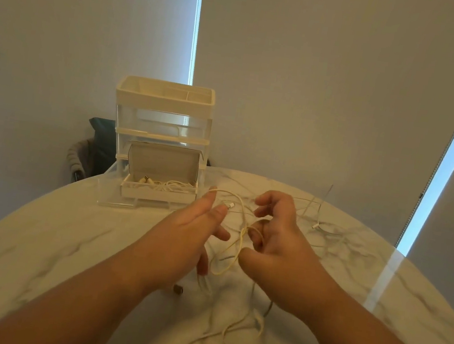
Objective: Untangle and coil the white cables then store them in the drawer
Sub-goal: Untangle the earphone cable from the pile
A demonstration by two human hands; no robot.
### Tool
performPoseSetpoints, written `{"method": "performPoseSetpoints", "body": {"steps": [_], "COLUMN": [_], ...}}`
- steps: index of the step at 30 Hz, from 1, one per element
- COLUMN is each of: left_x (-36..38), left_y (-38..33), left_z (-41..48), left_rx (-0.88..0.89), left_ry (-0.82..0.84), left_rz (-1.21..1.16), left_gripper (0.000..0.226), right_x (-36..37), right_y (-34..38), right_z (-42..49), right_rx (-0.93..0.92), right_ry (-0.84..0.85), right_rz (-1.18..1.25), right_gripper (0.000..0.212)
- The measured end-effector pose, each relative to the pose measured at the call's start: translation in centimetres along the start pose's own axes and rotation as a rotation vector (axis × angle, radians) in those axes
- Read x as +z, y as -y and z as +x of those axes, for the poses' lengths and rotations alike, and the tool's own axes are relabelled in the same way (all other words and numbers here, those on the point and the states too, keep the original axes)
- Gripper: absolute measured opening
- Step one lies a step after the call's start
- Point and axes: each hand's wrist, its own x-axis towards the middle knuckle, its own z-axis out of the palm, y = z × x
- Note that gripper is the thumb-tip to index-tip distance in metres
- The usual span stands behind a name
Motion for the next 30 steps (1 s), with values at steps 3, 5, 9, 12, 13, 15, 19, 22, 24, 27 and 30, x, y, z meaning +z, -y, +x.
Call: {"method": "performPoseSetpoints", "body": {"steps": [3,5,9,12,13,15,19,22,24,27,30], "left_x": [-0.2,-0.2,-0.5,-0.6,-0.6,-0.7,-0.9,0.1,1.2,1.9,1.4], "left_y": [0.2,0.2,0.4,0.2,0.2,0.0,-0.7,-1.0,-1.2,-0.8,-0.5], "left_z": [0.2,0.3,0.5,0.3,0.3,0.1,0.0,-0.5,-0.9,-0.9,-0.4], "left_rx": [0.017,0.019,0.020,0.033,0.042,0.064,0.113,0.111,0.114,0.132,0.103], "left_ry": [-0.055,-0.064,-0.107,-0.170,-0.194,-0.233,-0.300,-0.158,-0.050,-0.030,-0.117], "left_rz": [-0.028,-0.034,-0.050,-0.039,-0.031,-0.030,-0.232,-0.350,-0.344,-0.291,-0.305], "left_gripper": [0.054,0.054,0.071,0.061,0.060,0.057,0.062,0.079,0.058,0.018,0.011], "right_x": [0.4,0.6,0.4,0.1,-0.1,-0.5,-1.0,-0.4,0.2,0.6,0.6], "right_y": [0.1,0.2,-0.2,0.6,0.8,1.2,1.4,1.2,0.9,0.7,0.8], "right_z": [0.2,0.5,0.4,0.5,0.7,1.0,1.0,0.9,0.7,0.6,0.7], "right_rx": [-0.121,-0.234,-0.259,0.017,0.125,0.296,0.430,0.433,0.385,0.313,0.339], "right_ry": [-0.070,-0.134,-0.329,-0.348,-0.318,-0.236,-0.112,-0.056,0.009,0.090,0.061], "right_rz": [-0.312,-0.370,-0.063,0.461,0.611,0.801,0.984,0.956,0.893,0.751,0.791], "right_gripper": [0.055,0.033,0.013,0.021,0.019,0.016,0.015,0.017,0.022,0.040,0.034]}}
